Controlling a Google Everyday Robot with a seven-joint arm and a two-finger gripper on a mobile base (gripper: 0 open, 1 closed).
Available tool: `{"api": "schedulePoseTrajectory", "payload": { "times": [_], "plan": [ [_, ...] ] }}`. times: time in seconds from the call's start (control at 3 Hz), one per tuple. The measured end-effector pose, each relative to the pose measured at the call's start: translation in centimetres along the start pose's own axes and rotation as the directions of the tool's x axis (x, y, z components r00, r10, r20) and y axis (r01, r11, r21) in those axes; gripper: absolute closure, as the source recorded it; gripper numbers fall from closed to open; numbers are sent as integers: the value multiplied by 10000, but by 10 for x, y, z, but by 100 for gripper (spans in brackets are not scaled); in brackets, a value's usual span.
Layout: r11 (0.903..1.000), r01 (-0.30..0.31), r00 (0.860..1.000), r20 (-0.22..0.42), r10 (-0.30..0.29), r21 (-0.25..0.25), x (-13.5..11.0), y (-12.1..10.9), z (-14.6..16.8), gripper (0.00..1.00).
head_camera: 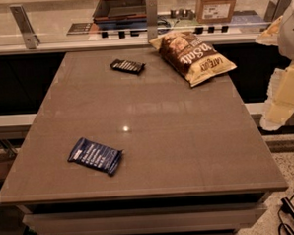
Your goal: Move rxbar chocolate near rxbar blueberry
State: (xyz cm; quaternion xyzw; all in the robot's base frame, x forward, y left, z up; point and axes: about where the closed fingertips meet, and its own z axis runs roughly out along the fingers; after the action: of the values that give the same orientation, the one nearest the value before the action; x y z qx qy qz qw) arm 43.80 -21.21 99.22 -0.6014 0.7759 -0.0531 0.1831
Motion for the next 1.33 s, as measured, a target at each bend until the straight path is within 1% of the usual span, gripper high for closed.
{"api": "schedulePoseTrajectory", "payload": {
  "times": [0.33,0.67,1.0,1.33],
  "plan": [
    [10000,-2,10000,0,2,4,0,0,0,0],
    [9984,-350,9993,-98,355,447,-12,-17,0,0],
    [9931,-722,9968,419,686,927,-39,-44,5,0],
    [9857,-1158,9882,1145,1019,1226,-72,-69,15,0]
  ]
}}
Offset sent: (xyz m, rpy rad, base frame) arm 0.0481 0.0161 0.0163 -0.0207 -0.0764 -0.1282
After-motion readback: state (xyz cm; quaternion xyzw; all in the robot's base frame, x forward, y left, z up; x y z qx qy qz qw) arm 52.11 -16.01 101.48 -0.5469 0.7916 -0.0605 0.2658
